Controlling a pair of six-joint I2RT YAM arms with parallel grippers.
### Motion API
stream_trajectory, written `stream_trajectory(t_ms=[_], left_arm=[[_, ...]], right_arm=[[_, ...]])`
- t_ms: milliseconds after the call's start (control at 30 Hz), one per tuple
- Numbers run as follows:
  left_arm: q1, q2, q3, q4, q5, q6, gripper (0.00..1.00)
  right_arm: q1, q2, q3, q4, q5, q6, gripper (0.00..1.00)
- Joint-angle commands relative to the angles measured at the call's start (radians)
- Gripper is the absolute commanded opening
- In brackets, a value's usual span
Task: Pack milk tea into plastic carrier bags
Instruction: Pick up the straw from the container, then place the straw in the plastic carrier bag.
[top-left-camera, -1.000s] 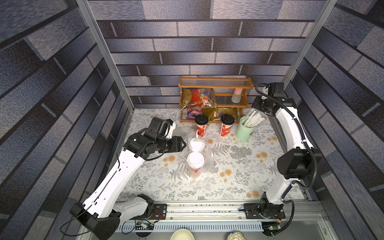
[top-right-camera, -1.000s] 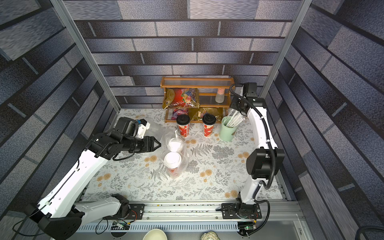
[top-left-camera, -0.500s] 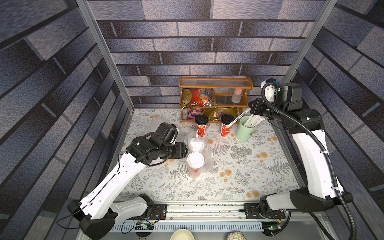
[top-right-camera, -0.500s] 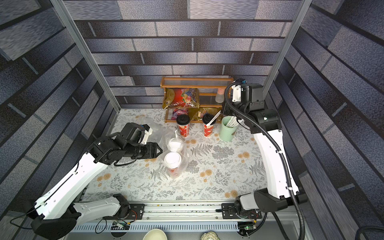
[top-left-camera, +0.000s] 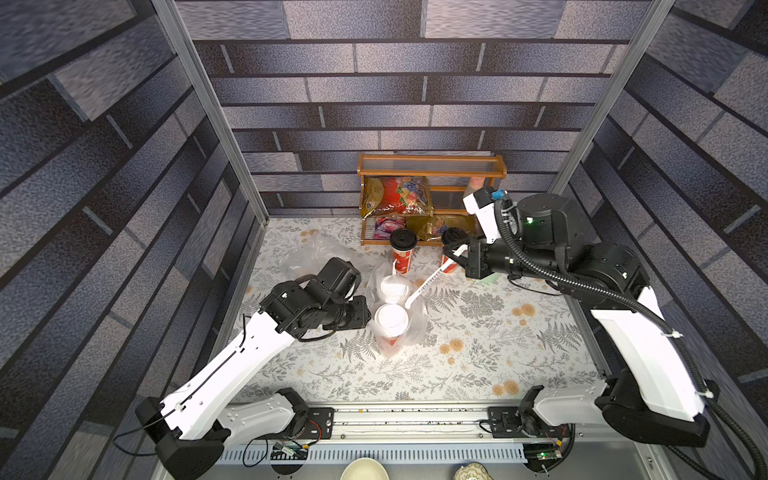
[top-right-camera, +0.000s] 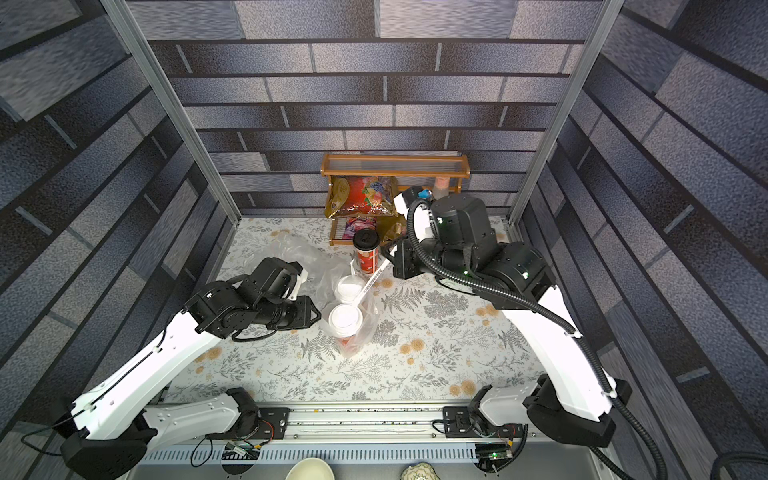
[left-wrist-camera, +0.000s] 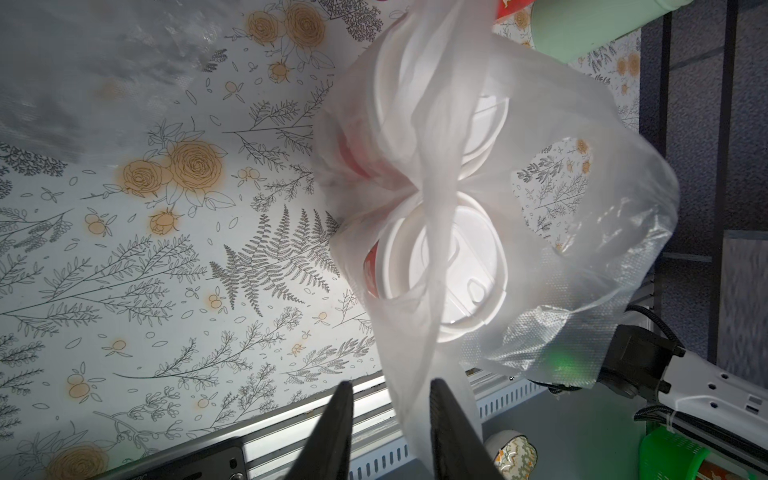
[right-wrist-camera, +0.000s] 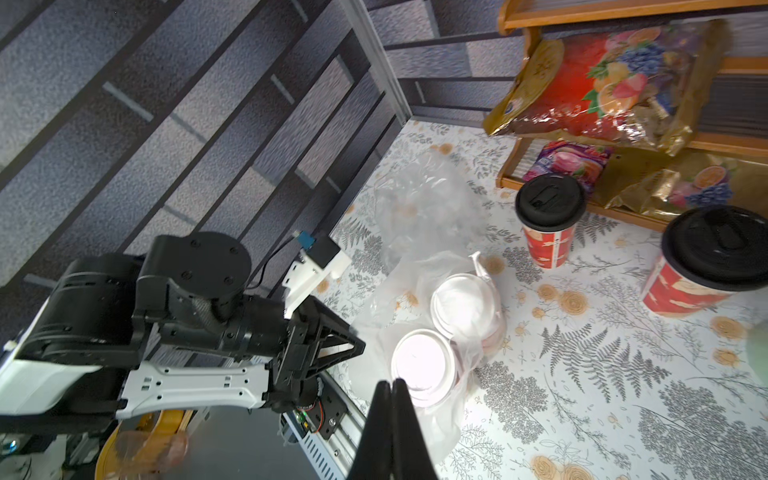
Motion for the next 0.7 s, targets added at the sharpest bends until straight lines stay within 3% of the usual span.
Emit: stream_trajectory(t_ms=[0,233,667], left_arm=[[-0.006,-0.033,-0.022,0.015,0.015,-0.004,0.22],[-0.001,-0.040,-0.033,0.027,0.048,0.003,0.03],[0.022,-0.051,-0.048,0.044,0.081,0.006,0.00]], right_arm=[[0.084,0.043,-0.008,-0.014,0.096,0.021,0.02],[0.168,0.075,-0.134,0.074,0.157,0.022,0.02],[0.237,0.128,-0.237,0.124,0.175,0.040,0.01]])
